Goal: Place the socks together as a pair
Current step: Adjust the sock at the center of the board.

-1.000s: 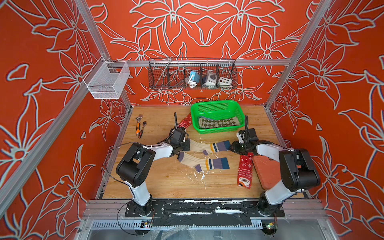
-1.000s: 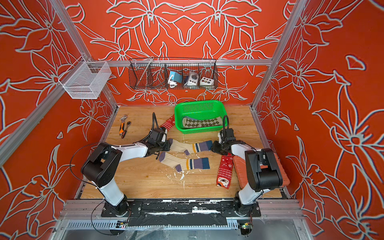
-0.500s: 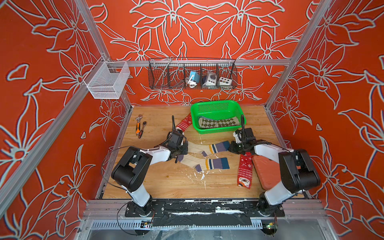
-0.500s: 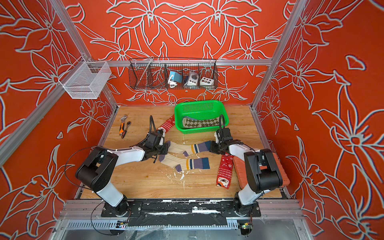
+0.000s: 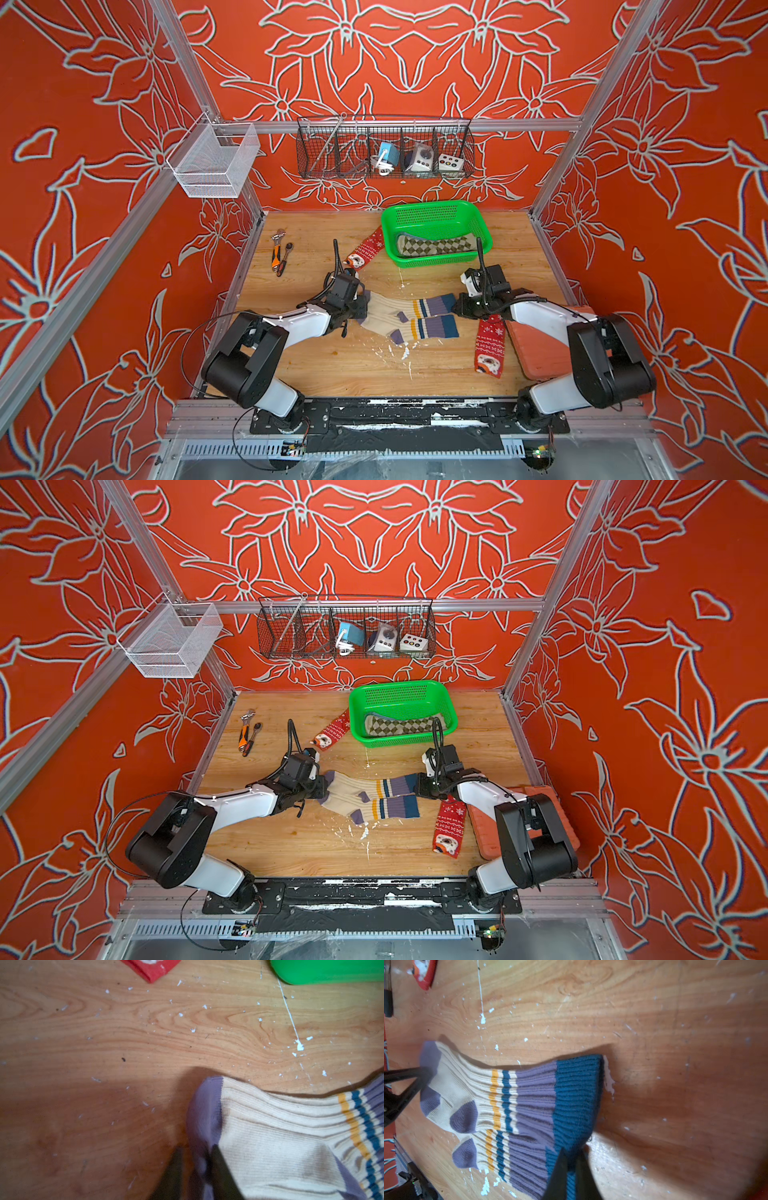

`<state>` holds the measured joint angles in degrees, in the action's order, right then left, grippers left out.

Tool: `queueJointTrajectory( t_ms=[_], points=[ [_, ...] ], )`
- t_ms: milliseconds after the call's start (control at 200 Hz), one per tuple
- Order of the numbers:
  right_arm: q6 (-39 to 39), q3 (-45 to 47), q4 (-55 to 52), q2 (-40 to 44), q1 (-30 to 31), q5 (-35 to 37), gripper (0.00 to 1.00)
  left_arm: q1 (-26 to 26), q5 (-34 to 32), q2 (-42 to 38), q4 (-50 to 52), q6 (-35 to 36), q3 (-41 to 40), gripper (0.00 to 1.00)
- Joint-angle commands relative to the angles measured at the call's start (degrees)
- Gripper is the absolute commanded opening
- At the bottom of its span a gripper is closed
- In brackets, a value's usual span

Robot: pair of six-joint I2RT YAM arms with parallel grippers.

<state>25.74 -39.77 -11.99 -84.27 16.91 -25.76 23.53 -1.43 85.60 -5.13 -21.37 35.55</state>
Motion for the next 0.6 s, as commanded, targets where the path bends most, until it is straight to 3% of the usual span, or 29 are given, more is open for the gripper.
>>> queueJointTrajectory(
  t_ms=[0, 195, 315, 595],
  points=[
    [-1.56, 0.04, -1.41, 0.80, 0.15, -0.18, 0.25, -0.42, -1.95, -4.25, 0.94, -1.13, -0.92, 0.44],
    [-1.59, 3.29, -3.11, 7.10, 0.19, -0.30, 0.36, -0.42, 0.98, -13.22, -0.50, -2.96, -7.75, 0.56],
    [-0.87, 8.00, -2.66, 11.22, 0.32, 0.80, 0.40, -0.46, 3.63, -16.41, -3.00, -4.38, -12.27, 0.57],
    [-0.45, 12.19, -5.50, 18.23, 0.72, 4.39, 0.45, -0.44, 8.43, -12.46, -7.39, -5.61, -12.89, 0.54]
  ],
)
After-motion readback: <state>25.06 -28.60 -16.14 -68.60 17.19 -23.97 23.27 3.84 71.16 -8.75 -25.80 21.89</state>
